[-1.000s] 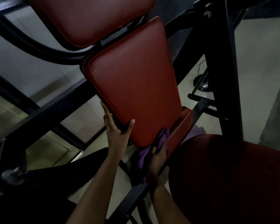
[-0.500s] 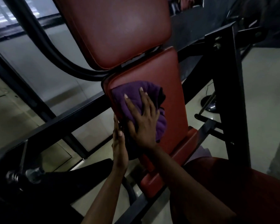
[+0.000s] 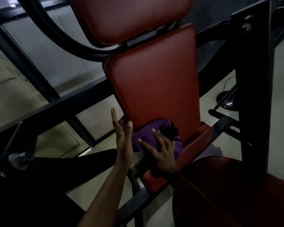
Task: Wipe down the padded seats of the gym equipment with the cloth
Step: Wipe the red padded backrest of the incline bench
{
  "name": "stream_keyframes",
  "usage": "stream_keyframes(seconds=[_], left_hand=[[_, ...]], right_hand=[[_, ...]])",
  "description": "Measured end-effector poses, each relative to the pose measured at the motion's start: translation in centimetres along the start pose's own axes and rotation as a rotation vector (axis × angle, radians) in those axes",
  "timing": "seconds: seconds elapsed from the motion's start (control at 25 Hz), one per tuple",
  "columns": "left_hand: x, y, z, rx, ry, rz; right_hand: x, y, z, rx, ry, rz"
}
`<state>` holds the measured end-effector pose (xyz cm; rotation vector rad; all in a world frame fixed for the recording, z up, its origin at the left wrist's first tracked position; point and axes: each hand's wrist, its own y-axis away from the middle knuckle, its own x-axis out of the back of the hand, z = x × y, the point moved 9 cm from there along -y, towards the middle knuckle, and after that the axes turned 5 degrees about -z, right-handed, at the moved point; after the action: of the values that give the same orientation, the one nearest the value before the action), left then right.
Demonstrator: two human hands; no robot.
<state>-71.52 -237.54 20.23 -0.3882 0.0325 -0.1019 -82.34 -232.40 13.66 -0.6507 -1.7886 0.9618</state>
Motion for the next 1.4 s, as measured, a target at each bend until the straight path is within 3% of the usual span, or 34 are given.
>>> stream_keyframes(seconds=[0.36, 0.44, 0.56, 0.72, 0.88, 1.0, 1.4], left_hand=[[-1.1, 0.9, -2.1, 0.124, -0.081, 0.066], [-1.0, 1.1, -2.1, 0.138, -0.088, 0.096], [-1.5, 1.5, -1.3, 0.104, -0.098, 0.109], [-1.3, 1.9, -0.7, 0.064, -0.170, 0.184], [-0.8, 1.6, -1.7, 0.059, -0.204, 0.177], [-0.1, 1.4, -2.7, 0.094, -0.192, 0.164], [-0.2, 1.3, -2.4, 0.103, -0.142, 0.140]], right_hand=[[-1.8, 7.4, 5.0, 0.214, 0.133, -0.356], [-0.8, 7.6, 7.4, 0.130, 0.144, -0.383], [3.2, 3.2, 9.6, -0.104, -0.003, -0.286], [8.0, -10.3, 2.8, 0.044, -0.199, -0.053], [7.6, -17.2, -1.8, 0.081, -0.168, 0.055], [6.9, -17.6, 0.6, 0.003, -0.150, 0.140], [6.7, -15.0, 14.0, -0.580, -0.368, 0.448]])
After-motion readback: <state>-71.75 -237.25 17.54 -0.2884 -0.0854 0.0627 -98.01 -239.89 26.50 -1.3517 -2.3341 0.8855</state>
